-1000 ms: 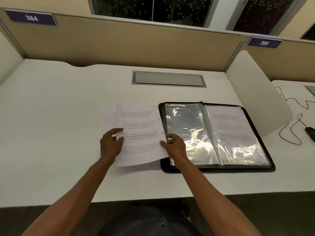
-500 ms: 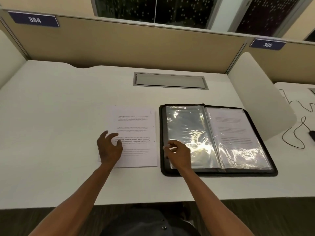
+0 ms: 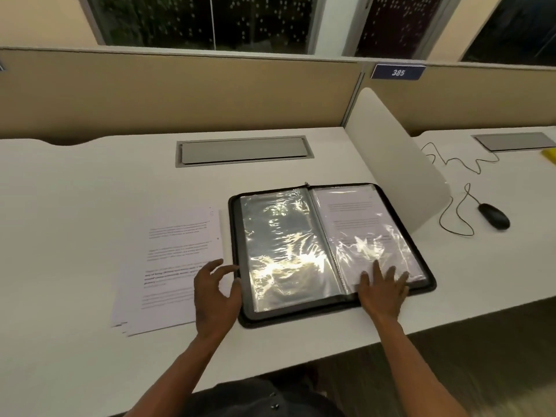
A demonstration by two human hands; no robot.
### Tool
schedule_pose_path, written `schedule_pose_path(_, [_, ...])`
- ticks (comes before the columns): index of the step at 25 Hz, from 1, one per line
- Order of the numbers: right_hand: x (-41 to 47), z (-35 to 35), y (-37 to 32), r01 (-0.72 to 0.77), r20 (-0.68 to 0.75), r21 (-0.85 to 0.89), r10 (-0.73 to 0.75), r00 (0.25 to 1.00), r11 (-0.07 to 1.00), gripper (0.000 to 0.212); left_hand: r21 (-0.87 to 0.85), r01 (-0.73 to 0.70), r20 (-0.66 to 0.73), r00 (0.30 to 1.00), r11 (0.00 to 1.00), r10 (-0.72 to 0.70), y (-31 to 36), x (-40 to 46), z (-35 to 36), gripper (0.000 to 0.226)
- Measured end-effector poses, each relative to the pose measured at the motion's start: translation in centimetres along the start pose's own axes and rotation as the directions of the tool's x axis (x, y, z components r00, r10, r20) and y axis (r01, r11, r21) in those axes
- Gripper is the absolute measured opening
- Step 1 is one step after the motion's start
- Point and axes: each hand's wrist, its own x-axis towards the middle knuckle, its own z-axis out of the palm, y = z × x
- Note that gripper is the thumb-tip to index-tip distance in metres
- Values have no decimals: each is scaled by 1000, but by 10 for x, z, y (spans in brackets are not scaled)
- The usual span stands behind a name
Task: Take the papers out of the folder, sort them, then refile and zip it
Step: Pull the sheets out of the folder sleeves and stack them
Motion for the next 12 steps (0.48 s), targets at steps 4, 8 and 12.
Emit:
schedule_pose_path(4, [-17, -12, -26, 90, -161, 241, -52, 986, 966, 67, -49, -53, 141, 988, 997, 60, 45, 1, 37, 27])
schedule_pose_path(8, [-55, -24, -59, 403, -360, 64, -356, 862, 913, 71, -202, -4, 250, 967, 979, 55, 92, 12, 68, 25])
schedule_pose_path(12, [-96, -9, -73, 672, -280, -63, -660, 697, 738, 67, -192, 182, 422, 902, 964, -86, 136, 29, 89, 77])
